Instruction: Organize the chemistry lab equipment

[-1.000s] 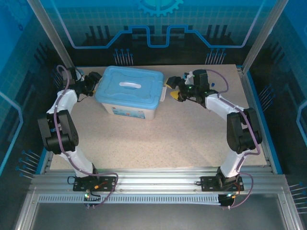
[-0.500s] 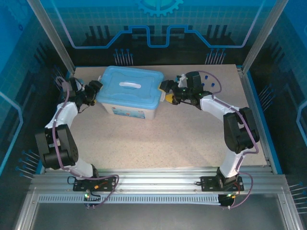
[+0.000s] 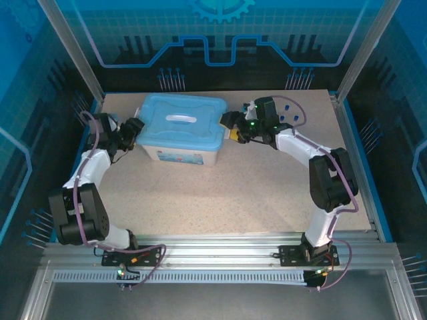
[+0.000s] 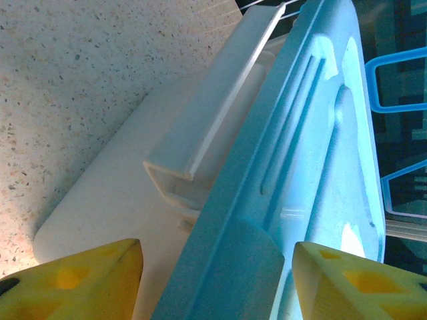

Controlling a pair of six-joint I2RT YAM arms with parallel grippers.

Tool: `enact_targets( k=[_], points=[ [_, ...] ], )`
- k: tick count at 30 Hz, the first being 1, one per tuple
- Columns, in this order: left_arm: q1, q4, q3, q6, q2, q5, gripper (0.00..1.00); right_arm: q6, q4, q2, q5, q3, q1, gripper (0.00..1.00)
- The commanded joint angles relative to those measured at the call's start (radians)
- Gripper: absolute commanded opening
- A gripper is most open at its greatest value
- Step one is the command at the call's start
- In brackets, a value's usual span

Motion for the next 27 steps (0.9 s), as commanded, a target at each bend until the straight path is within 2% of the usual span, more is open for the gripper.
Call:
enact_targets(
  k=[1,9,14,27],
  points=[
    [-0.034,0.007,-0.019,-0.003,-0.035,0.02,0.62,-0.052,-0.022,0.016,-0.001,0.067,0.034,0.73],
    [-0.037,-0.004,-0.04,0.001,-0.038,0.011,0.63,-0.085,-0.06,0.022,0.045,0.05,0.028,0.77],
    [-0.037,0.002,-0.043,-0.003,-0.033,0.014,0.63,-0.073,-0.024,0.039,0.029,0.053,0.031,0.69],
    [-0.04,0.025,-0.066,-0.008,-0.027,0.032,0.62,-0.32,-0.362,0.029,0.275,0.245,0.103,0.65]
  ],
)
